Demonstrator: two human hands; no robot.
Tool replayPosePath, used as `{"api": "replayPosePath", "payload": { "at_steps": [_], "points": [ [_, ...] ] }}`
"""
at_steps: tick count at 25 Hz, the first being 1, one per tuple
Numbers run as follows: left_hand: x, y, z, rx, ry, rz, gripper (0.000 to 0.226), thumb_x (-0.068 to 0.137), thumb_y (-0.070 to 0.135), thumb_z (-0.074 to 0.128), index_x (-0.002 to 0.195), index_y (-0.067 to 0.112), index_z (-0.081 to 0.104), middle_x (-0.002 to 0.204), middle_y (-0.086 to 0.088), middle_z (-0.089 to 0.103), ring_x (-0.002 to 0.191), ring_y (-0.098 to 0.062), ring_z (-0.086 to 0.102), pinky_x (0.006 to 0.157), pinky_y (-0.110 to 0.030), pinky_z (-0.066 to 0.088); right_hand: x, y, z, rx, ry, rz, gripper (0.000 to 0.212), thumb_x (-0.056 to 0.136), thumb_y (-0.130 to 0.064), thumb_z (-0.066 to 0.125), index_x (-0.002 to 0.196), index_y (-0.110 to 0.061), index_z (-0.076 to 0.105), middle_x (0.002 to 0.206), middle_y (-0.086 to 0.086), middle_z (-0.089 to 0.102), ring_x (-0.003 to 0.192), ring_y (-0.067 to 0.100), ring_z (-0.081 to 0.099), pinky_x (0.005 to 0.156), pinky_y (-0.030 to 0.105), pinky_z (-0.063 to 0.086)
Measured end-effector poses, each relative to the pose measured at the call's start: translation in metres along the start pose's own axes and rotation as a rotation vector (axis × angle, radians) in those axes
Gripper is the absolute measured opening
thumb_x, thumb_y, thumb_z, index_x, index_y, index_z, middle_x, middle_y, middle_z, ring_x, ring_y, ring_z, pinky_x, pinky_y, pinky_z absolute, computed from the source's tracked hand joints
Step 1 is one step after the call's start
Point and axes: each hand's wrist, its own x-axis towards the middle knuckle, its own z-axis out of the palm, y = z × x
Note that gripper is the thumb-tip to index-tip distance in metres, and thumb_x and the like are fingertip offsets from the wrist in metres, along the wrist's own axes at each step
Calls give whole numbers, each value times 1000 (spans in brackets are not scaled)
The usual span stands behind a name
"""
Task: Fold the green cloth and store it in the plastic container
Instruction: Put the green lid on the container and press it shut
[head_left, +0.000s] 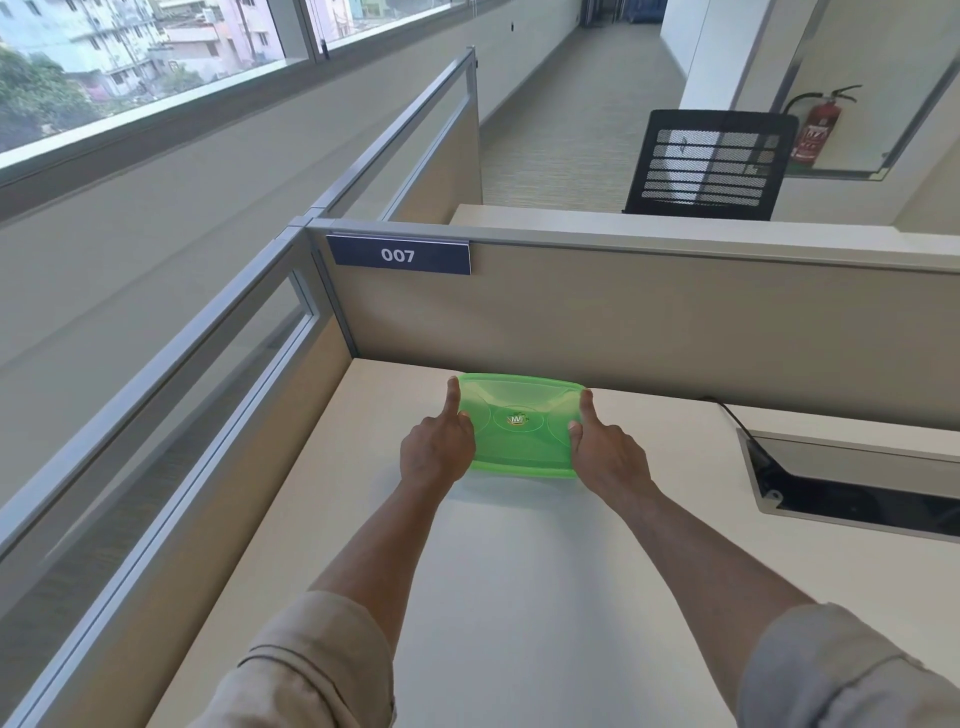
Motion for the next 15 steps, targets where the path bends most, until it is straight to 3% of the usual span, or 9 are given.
{"api": "replayPosePath", "payload": {
  "at_steps": [9, 15],
  "points": [
    [2, 2, -1, 45, -10, -2, 58, 99, 35, 25, 154, 34, 7, 93, -17, 68, 82, -38, 63, 70, -39, 43, 1, -1, -1, -11, -12, -2, 55, 102, -36, 24, 153, -21, 7, 97, 18, 66, 90, 39, 61, 69, 39, 39],
    [2, -9, 4, -132, -30, -30, 53, 102, 38, 23, 152, 45, 8, 79, -11, 57, 76, -34, 56, 69, -39, 44, -2, -2, 1, -6, 4, 1, 55, 102, -35, 23, 153, -22, 6, 95, 19, 66, 88, 39, 62, 68, 40, 40]
  ]
}}
